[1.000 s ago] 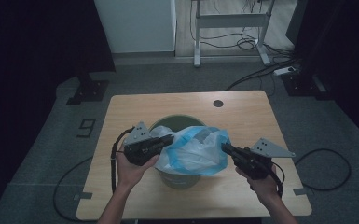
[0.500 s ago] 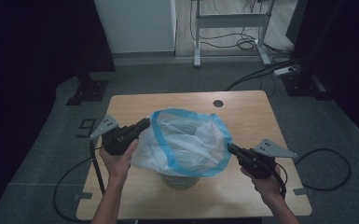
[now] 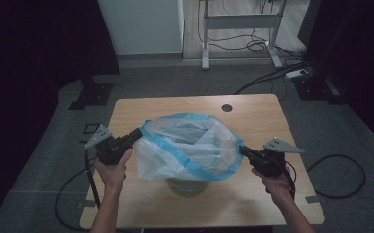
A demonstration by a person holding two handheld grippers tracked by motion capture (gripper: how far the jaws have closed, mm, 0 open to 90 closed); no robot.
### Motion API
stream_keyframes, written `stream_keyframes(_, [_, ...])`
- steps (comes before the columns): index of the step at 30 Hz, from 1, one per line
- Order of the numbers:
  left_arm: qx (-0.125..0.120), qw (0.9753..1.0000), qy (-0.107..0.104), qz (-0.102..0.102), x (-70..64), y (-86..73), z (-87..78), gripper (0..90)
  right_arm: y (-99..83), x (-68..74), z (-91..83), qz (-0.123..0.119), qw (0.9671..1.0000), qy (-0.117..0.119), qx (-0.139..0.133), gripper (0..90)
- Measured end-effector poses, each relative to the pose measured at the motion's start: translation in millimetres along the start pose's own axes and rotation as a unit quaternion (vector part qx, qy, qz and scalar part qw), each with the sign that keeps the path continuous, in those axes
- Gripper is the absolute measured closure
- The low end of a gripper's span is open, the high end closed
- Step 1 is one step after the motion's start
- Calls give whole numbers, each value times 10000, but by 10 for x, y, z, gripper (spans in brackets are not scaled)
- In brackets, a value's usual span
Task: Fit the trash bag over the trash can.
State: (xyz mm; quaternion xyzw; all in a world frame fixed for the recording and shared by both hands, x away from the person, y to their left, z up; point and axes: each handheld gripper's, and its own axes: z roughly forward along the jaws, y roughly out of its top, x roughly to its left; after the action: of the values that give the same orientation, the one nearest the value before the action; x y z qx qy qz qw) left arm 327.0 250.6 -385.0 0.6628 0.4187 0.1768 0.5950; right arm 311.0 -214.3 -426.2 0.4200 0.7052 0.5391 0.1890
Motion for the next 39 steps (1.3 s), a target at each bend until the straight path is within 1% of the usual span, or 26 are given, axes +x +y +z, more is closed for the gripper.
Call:
stream_keyframes(4, [75,10000,-5,-53,69,-89,15,899,-47,-38,106,11,9999,-48,97,893])
stream_keyframes(7, [89,9999,5,-92,115,-162,-1,899,-94,-44,146,-1,9999,-71,135,892])
stream_keyframes(11, [95,9997,8,-236,181,-264,-34,899,-168,-55,178,13,9998,-103,189,893])
stream_keyframes(14, [178,9994,12,-304,208,-330,-38,899,-221,-53,203,4,9996,-86,265,892])
stream_keyframes(18, [327,9989,37,-337,240,-397,-21,898,-258,-37,249,-24,9993,-52,361,892])
stream_keyframes(20, [374,9986,13,-364,244,-432,-13,898,-283,-30,277,-48,9991,-38,409,893])
stream_keyframes(21, [394,9985,17,-369,245,-442,-6,898,-296,-32,293,-52,9990,-20,443,892])
stream_keyframes(24, [560,9976,-5,-400,253,-473,42,897,-324,-43,336,-16,9987,4,510,893])
stream_keyframes(27, [712,9965,33,-428,266,-497,105,896,-339,-59,380,27,9982,50,597,892])
stream_keyframes(30, [751,9962,8,-447,273,-504,144,896,-338,-68,422,-14,9975,114,691,892])
stream_keyframes(33, [765,9962,0,-427,264,-510,167,896,-322,-84,428,10,9979,80,650,888])
stream_keyframes(35, [759,9962,-8,-428,259,-515,171,895,-317,-93,418,25,9983,23,576,868])
stream_keyframes(36, [750,9963,-19,-428,254,-517,168,895,-313,-99,407,34,9987,-17,512,845])
stream_keyframes(39, [682,9970,-3,-353,217,-511,137,895,-287,-90,326,81,9994,-255,208,668])
